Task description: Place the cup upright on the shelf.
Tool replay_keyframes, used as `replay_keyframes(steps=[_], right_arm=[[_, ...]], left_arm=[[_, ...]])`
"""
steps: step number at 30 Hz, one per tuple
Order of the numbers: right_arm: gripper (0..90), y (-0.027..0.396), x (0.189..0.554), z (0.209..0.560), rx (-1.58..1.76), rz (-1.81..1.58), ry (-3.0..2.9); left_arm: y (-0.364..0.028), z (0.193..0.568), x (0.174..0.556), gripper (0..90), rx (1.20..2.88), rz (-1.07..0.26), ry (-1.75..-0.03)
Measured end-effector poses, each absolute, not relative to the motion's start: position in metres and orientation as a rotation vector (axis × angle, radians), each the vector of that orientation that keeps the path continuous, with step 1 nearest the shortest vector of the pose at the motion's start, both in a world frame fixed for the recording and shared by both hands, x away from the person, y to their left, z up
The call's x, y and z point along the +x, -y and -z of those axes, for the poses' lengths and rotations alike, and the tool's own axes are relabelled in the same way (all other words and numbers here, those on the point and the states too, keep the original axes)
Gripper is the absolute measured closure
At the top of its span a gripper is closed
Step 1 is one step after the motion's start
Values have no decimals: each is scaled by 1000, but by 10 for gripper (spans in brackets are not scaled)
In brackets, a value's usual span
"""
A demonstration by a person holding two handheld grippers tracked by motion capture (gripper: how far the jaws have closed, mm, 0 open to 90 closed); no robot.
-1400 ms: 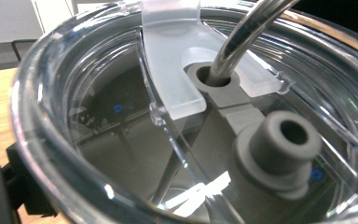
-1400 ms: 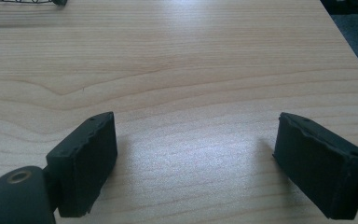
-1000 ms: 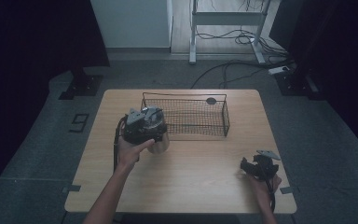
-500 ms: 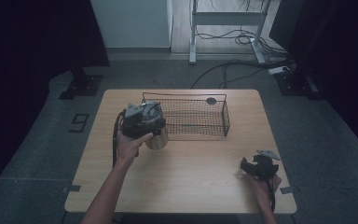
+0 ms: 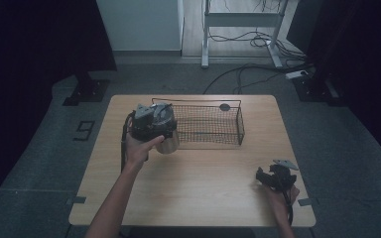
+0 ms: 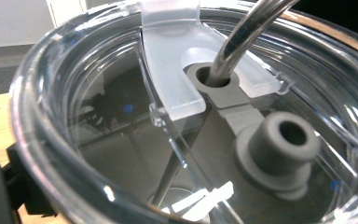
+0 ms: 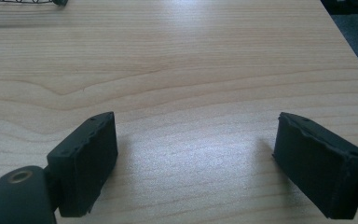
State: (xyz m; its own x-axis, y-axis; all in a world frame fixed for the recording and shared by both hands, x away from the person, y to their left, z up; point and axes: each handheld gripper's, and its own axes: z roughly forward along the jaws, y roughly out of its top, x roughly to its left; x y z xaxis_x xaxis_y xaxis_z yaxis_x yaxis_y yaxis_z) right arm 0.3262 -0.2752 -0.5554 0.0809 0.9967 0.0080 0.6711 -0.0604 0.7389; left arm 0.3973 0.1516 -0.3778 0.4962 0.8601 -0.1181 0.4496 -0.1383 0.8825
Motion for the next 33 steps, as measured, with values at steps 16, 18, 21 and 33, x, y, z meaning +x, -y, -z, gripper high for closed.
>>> replay_keyframes(steps=[16,18,21,33], right_arm=[[133,275,326,556,1793,-740,-1647],[133,275,326,556,1792,-740,-1647],[133,275,326,556,1793,-740,-1647],[133,275,326,556,1793,-741,-1647]], left_arm=[[-146,362,415,30,1743,-558,-1125],[-145,360,416,30,1743,-560,-1125],[-143,357,421,30,1749,-569,-1122],[-142,353,435,31,1742,-574,-1141]])
